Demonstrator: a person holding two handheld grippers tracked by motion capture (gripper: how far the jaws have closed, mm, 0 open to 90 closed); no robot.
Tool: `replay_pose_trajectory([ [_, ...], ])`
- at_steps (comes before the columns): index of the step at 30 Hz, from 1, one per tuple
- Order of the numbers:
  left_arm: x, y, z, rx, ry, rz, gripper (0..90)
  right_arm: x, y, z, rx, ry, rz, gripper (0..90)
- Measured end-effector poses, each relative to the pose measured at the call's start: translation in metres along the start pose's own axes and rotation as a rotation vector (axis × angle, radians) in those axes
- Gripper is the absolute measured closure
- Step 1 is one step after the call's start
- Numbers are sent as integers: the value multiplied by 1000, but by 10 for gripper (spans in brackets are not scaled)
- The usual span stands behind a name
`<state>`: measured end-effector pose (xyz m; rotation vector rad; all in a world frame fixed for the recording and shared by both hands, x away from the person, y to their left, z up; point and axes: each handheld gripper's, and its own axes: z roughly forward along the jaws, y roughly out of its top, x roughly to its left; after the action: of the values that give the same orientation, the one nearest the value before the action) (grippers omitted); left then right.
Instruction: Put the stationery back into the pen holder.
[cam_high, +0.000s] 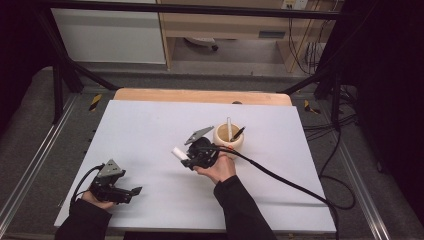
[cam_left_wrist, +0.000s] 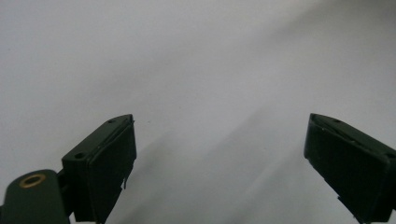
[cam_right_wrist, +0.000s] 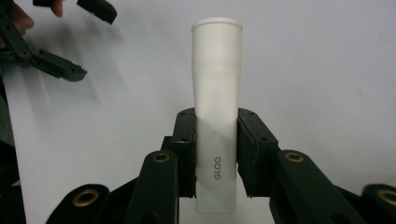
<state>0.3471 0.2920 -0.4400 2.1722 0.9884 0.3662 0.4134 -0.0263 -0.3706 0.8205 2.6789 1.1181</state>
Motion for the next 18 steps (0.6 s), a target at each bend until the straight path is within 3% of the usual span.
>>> replay_pose_trajectory([
  [1, 0, 0, 0, -1, 0, 0, 96, -3, -5, -7, -38, -10, 16, 709],
  [18, 1, 1, 1, -4, 0, -19, 96, -31, -23, -64, -323, -131, 136, 709],
])
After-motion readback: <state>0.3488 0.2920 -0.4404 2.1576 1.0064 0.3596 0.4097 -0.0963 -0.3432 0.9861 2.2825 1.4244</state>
